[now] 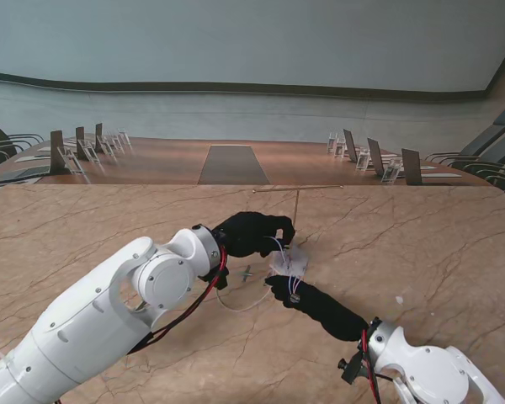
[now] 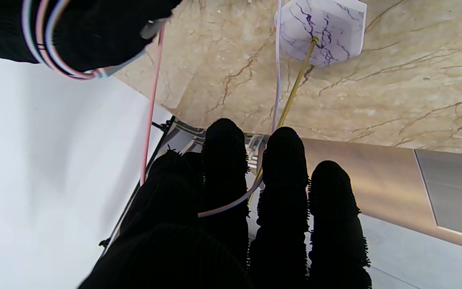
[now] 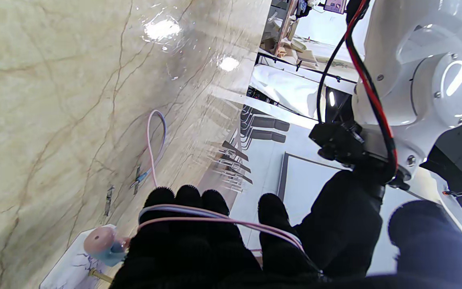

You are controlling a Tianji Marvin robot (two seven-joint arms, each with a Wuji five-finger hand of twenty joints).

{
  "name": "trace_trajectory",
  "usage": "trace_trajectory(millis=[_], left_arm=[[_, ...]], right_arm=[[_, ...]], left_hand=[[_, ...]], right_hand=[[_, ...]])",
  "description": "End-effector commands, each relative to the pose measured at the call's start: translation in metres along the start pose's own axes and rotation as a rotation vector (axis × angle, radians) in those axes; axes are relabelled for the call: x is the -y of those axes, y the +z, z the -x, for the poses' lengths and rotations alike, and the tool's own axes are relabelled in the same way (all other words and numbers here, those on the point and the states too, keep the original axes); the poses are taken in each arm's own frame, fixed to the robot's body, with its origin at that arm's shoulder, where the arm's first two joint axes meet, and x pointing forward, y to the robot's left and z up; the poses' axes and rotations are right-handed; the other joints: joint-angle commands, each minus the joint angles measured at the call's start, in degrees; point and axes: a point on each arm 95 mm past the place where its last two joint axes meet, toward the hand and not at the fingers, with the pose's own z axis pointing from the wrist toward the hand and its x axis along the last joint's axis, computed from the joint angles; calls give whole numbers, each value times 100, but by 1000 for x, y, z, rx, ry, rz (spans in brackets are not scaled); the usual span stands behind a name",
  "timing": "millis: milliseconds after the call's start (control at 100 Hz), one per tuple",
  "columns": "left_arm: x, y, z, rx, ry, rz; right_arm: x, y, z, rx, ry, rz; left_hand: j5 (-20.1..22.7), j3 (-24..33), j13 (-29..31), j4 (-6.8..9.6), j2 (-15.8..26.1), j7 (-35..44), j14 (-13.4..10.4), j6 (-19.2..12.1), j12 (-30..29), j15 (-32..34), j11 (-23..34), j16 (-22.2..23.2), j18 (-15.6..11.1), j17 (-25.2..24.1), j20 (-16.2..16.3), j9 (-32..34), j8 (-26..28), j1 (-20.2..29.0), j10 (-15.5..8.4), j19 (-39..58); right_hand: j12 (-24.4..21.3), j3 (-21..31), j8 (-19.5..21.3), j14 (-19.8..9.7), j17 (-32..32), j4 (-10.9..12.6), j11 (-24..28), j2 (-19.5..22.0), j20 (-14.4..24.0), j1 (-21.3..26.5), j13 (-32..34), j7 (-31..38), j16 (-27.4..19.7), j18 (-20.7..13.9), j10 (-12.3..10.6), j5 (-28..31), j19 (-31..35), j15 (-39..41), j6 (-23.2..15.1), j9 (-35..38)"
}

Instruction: Take the wired earphone off the rack, coil the cable and place them on the table

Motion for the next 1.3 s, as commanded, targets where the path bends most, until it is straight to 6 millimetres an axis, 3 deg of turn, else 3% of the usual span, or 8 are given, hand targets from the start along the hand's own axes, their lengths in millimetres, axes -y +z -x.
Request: trace_trajectory(millis=[0, 340, 610, 710, 740, 850, 890, 1290], left_arm=[[3, -3, -6, -17, 0, -6], [4, -11, -14, -40, 6, 19], [3, -19, -22, -70, -2, 6], [2, -22, -25, -83, -5, 3], [2, -23, -26, -87, -7, 2], [-2, -26, -28, -99, -12, 5], [-3, -27, -28, -99, -16, 7], [-22, -34, -24, -70, -47, 30]], right_arm=[[1, 0, 6, 20, 8, 3], [-8, 3, 16, 56, 4, 37], [-15, 7, 21, 78, 1, 61], [-19, 8, 20, 70, 3, 79], [-20, 9, 19, 68, 3, 83], [-25, 10, 18, 59, 1, 108], [-28, 10, 18, 56, 0, 116], [-48, 11, 12, 1, -19, 202]], left_hand=[[33, 30, -28, -95, 90, -117, -53, -4, -15, 46, 55, 55, -51, -37, 75, -29, -1, 397, 138, 38], [71, 89, -18, -142, -4, -54, -64, 75, 37, 64, 94, 62, -58, -33, 78, -10, 52, 397, 116, 43], [87, 75, -8, -149, -14, -69, -61, 77, 47, 64, 82, 62, -43, -25, 82, 7, 41, 397, 111, 45], [87, 79, -8, -148, -11, -72, -68, 78, 52, 65, 82, 63, -59, -23, 82, 8, 44, 397, 115, 46], [86, 80, -5, -149, -15, -74, -66, 79, 52, 65, 80, 63, -56, -24, 82, 6, 44, 397, 102, 46], [90, 77, -6, -153, -11, -72, -73, 77, 53, 60, 74, 61, -53, -17, 83, 2, 48, 397, 110, 48], [92, 79, -4, -152, -15, -73, -75, 73, 53, 59, 74, 60, -53, -16, 82, 7, 47, 397, 113, 47], [82, 89, -28, -148, -12, -82, -67, 80, 61, 48, 72, 63, -61, -38, 77, -5, 56, 397, 93, 37]], right_hand=[[-88, 71, -132, 47, -38, -123, -82, -64, 11, -325, -169, -158, 46, 136, -80, -113, -117, -101, -144, -188], [-371, 107, -346, -60, -186, -170, -727, 2, 256, -546, -485, -962, 4, 72, -152, -61, -599, -261, 170, -253], [-552, 112, -107, -151, -183, -191, -1175, 42, 645, -648, -664, -2128, -19, 21, -200, 173, -1071, -390, 267, -258], [-599, 94, -281, -174, -191, -200, -1287, 62, 714, -676, -692, -2277, -16, 1, -219, 210, -1178, -450, 299, -270], [-598, 86, -838, -180, -161, -205, -1333, 67, 897, -691, -707, -2255, 8, -10, -223, 254, -1338, -473, 314, -271], [-666, 73, -1174, -194, -175, -217, -1462, 79, 968, -700, -736, -2352, -14, -35, -232, 279, -1417, -523, 354, -274], [-666, 61, -1861, -206, -166, -218, -1485, 83, 1087, -705, -750, -2283, -9, -49, -233, 323, -1535, -541, 362, -283], [-830, 51, -2131, -290, -231, -226, -1808, 82, 1128, -677, -766, -2399, -64, -150, -318, 353, -1660, -732, 315, -314]])
